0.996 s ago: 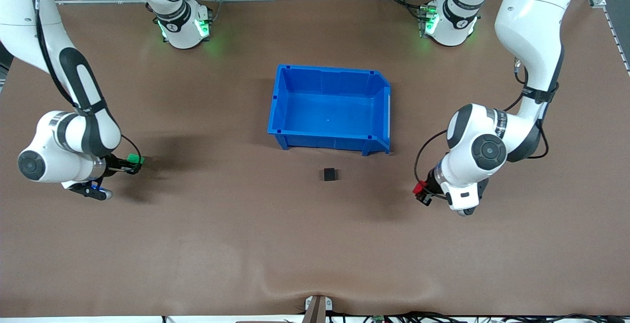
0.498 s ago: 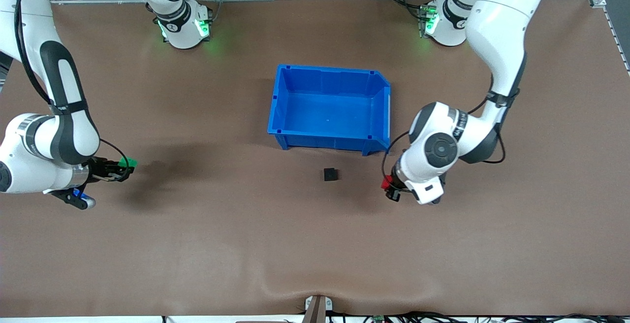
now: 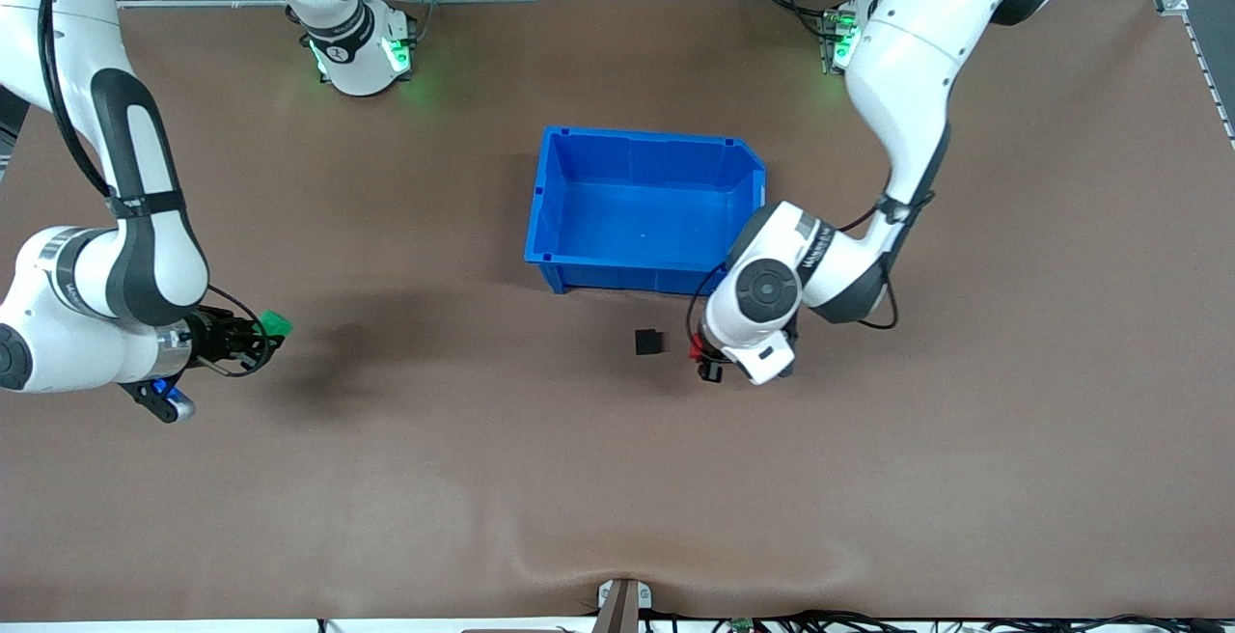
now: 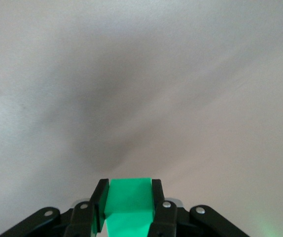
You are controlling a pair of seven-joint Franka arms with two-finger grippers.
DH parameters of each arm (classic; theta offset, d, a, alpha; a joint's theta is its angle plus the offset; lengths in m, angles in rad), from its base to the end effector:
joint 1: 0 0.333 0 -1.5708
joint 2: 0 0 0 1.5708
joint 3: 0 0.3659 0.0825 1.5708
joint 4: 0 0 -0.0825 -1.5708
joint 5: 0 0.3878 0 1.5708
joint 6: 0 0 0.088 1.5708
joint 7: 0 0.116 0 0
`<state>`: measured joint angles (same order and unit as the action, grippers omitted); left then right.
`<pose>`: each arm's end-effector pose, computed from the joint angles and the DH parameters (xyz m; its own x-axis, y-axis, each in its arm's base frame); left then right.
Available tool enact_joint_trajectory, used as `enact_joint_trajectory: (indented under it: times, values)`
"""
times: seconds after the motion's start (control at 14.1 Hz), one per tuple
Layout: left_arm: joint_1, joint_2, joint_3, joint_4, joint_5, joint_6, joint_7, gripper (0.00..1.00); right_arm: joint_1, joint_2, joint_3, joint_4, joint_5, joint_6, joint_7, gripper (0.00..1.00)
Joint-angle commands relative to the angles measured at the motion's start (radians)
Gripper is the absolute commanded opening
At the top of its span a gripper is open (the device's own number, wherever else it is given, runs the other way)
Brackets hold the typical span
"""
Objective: Attach green and red cubes to black cube
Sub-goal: 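Carry the red cube with the left gripper toward the black cube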
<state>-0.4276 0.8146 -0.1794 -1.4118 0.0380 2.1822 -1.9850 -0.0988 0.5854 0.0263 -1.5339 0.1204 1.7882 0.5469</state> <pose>0.6453 -0.4092 0.2400 0.1580 0.9844 -0.0778 0.9840 -0.1635 -0.0706 0.6896 -0.0416 0.3231 0.7313 -0.5914 -0.3398 -0.6074 -0.7913 0.0700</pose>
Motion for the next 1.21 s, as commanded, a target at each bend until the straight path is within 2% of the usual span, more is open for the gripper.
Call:
enact_joint_trajectory:
  times: [0.0,0.36,0.93,1.14]
  values:
    - [-0.013,0.034,0.012,0.066,-0.021,-0.025,-0.034,0.00,0.028,-0.001,-0.002,0.026,0.016,-0.021,0.085,0.00]
    - [-0.036,0.074,0.017,0.079,-0.021,-0.021,-0.064,0.00,0.085,-0.001,0.000,0.043,0.074,-0.018,0.296,0.00]
    - [-0.046,0.063,0.011,0.070,-0.047,-0.061,-0.106,0.00,0.169,0.010,0.000,0.084,0.125,-0.003,0.596,0.00]
    - [-0.060,0.072,0.009,0.070,-0.049,-0.059,-0.124,0.00,0.200,0.017,0.000,0.089,0.139,0.046,0.718,0.00]
